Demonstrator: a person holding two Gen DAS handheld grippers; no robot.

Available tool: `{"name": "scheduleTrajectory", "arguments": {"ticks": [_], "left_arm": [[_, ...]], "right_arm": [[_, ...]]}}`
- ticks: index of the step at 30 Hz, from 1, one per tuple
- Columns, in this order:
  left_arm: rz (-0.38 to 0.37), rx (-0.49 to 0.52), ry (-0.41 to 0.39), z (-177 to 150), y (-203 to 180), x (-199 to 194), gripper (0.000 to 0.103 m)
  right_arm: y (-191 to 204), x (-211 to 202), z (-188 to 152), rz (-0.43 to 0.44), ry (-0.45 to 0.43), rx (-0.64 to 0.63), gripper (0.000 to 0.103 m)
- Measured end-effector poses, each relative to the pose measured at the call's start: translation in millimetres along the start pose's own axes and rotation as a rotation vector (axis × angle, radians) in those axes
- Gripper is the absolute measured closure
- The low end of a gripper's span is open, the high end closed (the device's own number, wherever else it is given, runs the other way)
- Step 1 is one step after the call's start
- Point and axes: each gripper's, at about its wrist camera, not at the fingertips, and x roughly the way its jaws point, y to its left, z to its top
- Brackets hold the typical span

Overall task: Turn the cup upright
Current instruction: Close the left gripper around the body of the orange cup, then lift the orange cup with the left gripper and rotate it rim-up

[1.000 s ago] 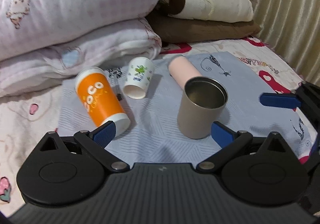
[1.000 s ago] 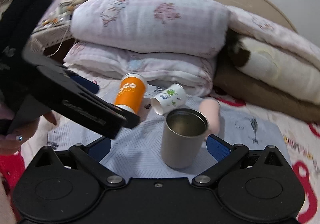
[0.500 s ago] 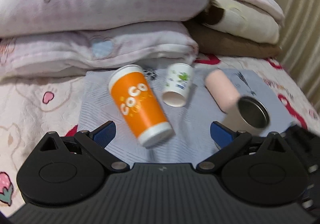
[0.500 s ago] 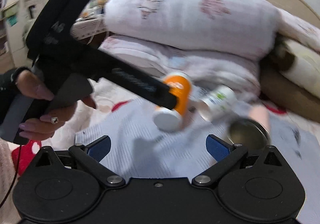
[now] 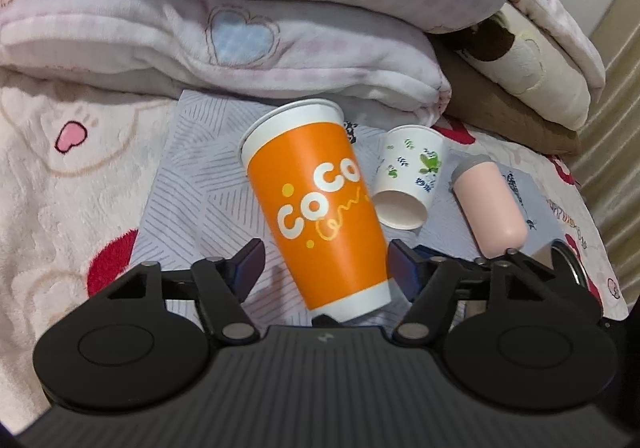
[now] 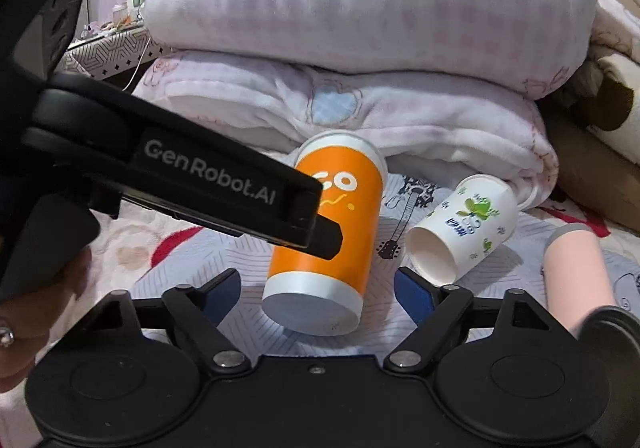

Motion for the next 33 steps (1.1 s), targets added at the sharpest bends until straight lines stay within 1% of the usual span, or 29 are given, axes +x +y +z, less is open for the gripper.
{"name": "scheduleTrajectory", "arguments": {"ticks": [2, 4, 7, 14, 17, 22, 25, 30, 33], "left_arm": [[-0.027, -0.022, 0.005, -1, 4, 4, 0.044], [-0.049, -0.035, 0.008, -2, 4, 6, 0.047], [-0.055, -0.024, 0.008, -4, -1, 4, 0.053], [-0.047, -0.009, 0.031, -7, -9, -2, 0.054], [-0.061, -0.009, 0.046, -9, -11, -5, 0.055], [-0.096, -0.019, 0.105, -13, -17, -12, 0.055], [-0.128, -0.051, 0.146, -18, -18, -19, 0.055], [-0.216, -0.106, 0.217, -30, -17, -33, 0.055], [-0.250, -0.127, 0.267, -38, -21, -38, 0.055]], "right_arm": [[-1, 6, -1, 0.003, 0.020, 0.008, 0.033], [-4, 10, -2, 0.015, 0.029, 0.026, 0.036], [-6, 8, -4, 0.017, 0.027, 0.039, 0.036], [-6, 3, -4, 0.014, 0.058, 0.082, 0.036], [-5, -3, -6, 0.004, 0.074, 0.100, 0.036], [-2, -17, -9, -0.021, 0.122, 0.111, 0.036], [0, -31, -10, -0.022, 0.153, 0.116, 0.037], [1, -57, -15, -0.006, 0.190, 0.144, 0.037], [3, -72, -20, -0.009, 0.223, 0.165, 0.037]]}}
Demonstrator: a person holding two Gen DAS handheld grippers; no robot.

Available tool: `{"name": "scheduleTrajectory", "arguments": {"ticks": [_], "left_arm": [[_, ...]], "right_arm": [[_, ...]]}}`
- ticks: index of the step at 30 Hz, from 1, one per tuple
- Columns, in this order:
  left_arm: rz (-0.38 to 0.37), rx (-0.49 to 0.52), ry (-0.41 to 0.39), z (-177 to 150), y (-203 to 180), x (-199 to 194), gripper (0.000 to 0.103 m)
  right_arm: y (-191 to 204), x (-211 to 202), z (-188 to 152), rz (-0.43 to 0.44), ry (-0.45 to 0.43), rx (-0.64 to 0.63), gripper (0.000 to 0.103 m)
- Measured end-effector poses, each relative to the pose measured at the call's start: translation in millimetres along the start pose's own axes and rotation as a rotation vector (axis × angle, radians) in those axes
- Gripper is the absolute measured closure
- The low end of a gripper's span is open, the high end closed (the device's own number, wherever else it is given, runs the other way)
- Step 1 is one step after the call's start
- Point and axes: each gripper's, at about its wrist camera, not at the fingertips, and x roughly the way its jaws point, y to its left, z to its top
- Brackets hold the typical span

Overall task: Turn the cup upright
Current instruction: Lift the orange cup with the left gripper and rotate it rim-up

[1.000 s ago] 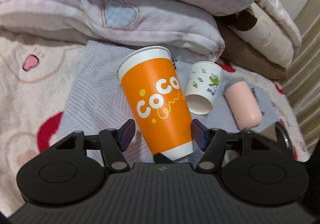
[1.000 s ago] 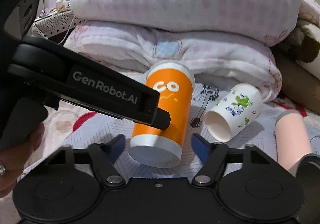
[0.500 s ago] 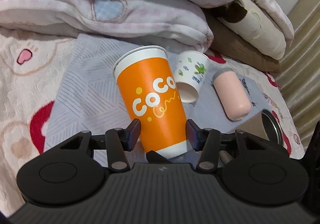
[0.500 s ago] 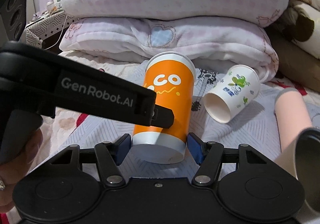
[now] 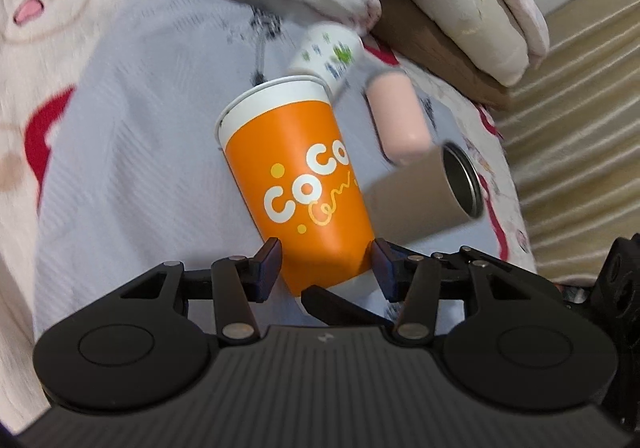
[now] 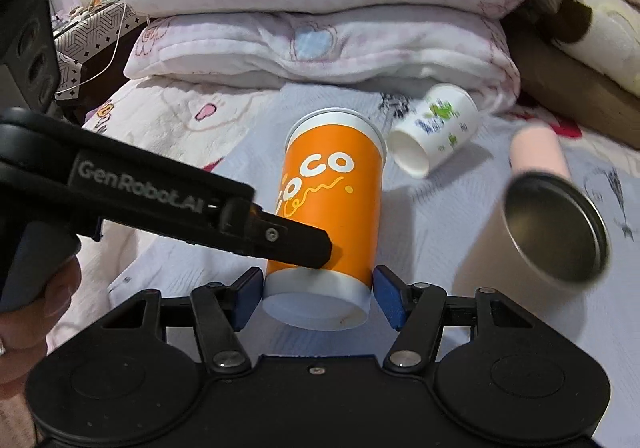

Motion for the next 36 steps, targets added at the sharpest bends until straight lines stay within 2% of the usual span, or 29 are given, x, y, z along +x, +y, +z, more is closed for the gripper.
{"name": "scheduleTrajectory", "arguments": {"ticks": [8, 11, 13, 15, 16, 17, 20, 23, 28, 30, 36], "left_arm": [[-0.005, 0.029, 0.104, -26, -22, 6, 0.055], [0.019, 0.058, 0.101, -27, -25, 4, 0.054], [0.042, 0.094, 0.081, -24, -27, 1, 0.049], [0.050, 0.109, 0.063, -19, -24, -2, 0.042], [0.047, 0.106, 0.057, -17, -21, -2, 0.040], [0.041, 0.097, 0.059, -15, -17, -1, 0.038], [0.030, 0.067, 0.076, -11, -7, 9, 0.037], [-0.016, 0.040, 0.097, -10, -2, 20, 0.034], [-0.054, 0.013, 0.113, -9, 1, 34, 0.029], [-0.062, 0.004, 0.116, -9, 2, 39, 0.024], [-0.066, 0.009, 0.119, -10, -2, 43, 0.026]], "right_arm": [[-4, -20, -32, -0.008, 0.098, 0.081, 0.037], [-7, -20, -39, 0.017, 0.146, 0.105, 0.037], [-7, -19, -39, 0.042, 0.171, 0.053, 0.037], [-10, -21, -38, 0.032, 0.157, 0.017, 0.034], [-12, -21, -35, 0.031, 0.151, 0.008, 0.026], [-16, -21, -32, 0.036, 0.138, 0.010, 0.023], [-26, -16, -20, 0.092, 0.122, 0.020, 0.023], [-30, -4, -11, 0.123, 0.120, 0.022, 0.022], [-28, 8, -15, 0.095, 0.149, -0.012, 0.026], [-32, 9, -14, 0.098, 0.155, 0.012, 0.026], [-34, 8, -15, 0.104, 0.162, 0.043, 0.027]]}}
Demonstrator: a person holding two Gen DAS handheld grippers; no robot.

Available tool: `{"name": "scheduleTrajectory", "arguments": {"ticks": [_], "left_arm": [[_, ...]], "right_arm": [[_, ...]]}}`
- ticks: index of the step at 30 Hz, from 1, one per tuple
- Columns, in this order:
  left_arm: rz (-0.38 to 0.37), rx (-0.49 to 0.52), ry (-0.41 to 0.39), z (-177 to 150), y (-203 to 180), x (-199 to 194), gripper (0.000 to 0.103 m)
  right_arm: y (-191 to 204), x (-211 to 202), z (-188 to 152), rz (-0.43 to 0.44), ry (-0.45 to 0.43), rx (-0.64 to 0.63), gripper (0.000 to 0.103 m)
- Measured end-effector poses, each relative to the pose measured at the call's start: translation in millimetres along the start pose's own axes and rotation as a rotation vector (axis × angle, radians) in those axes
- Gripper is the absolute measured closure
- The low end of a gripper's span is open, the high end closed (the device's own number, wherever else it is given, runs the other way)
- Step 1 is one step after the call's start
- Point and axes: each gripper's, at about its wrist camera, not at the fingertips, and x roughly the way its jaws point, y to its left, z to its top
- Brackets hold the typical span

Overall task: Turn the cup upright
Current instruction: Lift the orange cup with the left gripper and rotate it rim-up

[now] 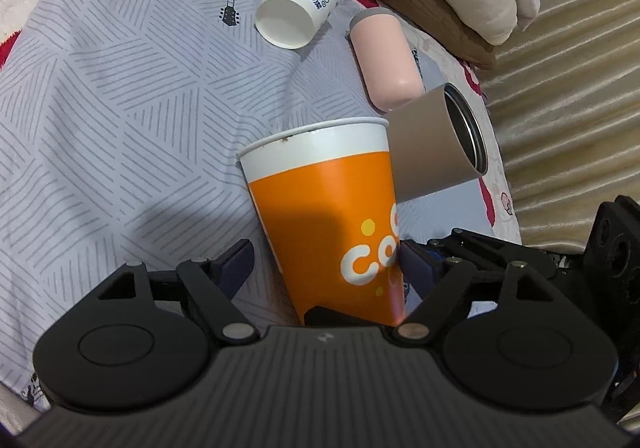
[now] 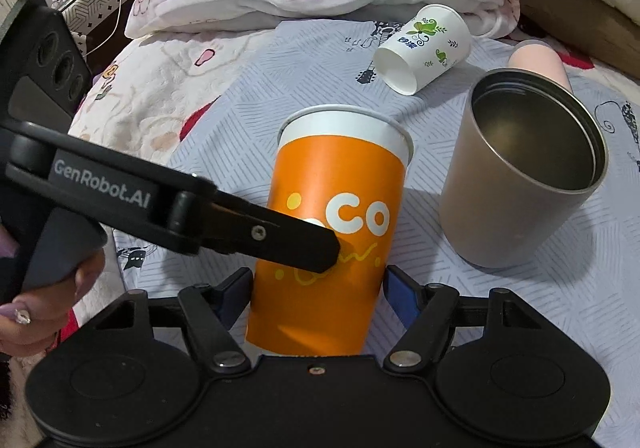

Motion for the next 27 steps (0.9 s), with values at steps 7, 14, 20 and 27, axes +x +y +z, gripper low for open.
{"name": "scheduleTrajectory", "arguments": {"ticks": [7, 14, 20, 27], "left_arm": [[0.050, 0.093, -0.044, -10, -16, -20, 0.032], [0.094, 0.169, -0.168, -25, -29, -71, 0.033], [0.160, 0.299, -0.268, -41, -50, -93, 0.033], [0.216, 0.431, -0.364, -50, -67, -89, 0.033]], "right_arm": [[6, -4, -1, 0.044, -0.013, 0.014, 0.027], [41, -23, -2, 0.065, -0.141, -0.122, 0.027], [61, -36, -9, 0.035, -0.280, -0.204, 0.027], [75, -30, -20, -0.146, -0.441, -0.347, 0.027]]}}
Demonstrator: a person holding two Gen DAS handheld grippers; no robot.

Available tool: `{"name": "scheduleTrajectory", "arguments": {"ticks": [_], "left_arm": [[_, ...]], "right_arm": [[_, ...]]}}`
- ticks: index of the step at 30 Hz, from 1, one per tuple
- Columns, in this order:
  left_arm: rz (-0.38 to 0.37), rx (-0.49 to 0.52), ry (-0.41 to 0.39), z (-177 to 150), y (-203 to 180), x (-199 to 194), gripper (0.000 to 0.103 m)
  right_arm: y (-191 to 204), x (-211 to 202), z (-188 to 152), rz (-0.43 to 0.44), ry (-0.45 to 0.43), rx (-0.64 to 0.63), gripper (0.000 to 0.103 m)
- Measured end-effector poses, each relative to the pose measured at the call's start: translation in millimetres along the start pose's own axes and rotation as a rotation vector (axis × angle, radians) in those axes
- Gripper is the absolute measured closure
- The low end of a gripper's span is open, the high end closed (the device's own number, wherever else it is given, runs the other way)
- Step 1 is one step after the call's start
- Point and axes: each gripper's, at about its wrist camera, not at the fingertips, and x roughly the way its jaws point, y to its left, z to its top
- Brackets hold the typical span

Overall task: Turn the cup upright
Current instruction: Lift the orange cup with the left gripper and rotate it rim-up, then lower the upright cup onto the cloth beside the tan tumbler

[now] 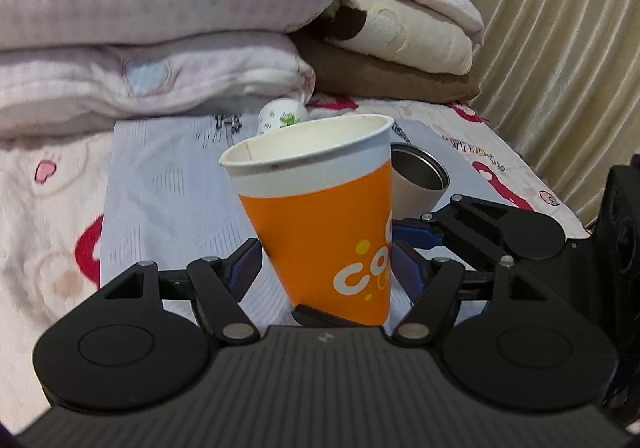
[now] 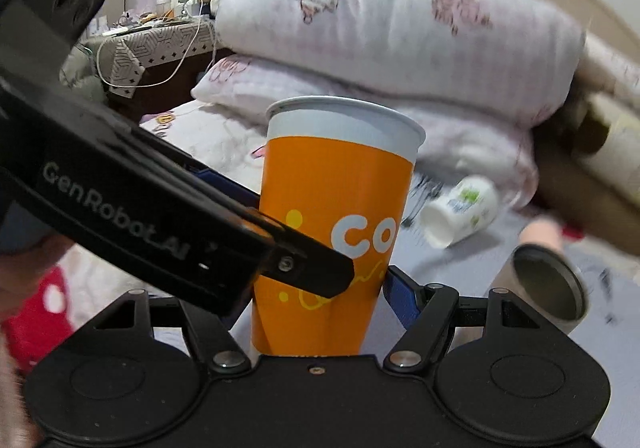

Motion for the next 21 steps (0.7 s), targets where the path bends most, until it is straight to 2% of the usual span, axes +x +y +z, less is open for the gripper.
{"name": "scheduleTrajectory", "arguments": {"ticks": [3, 9, 16, 21], "left_arm": [[0.006, 0.013, -0.050, -4, 4, 5, 0.034], [-0.009, -0.020, -0.103, -3, 20, 13, 0.035], [0.028, 0.016, -0.112, -2, 20, 22, 0.035], [0.064, 0.050, -0.110, -5, 19, 26, 0.035]], "right_arm": [[7, 9, -8, -0.086, -0.079, -0.059, 0.027], [4, 36, -15, -0.127, -0.160, -0.091, 0.027], [-8, 53, -19, -0.107, -0.196, -0.047, 0.027], [-9, 64, -18, -0.077, -0.186, -0.001, 0.027]]}}
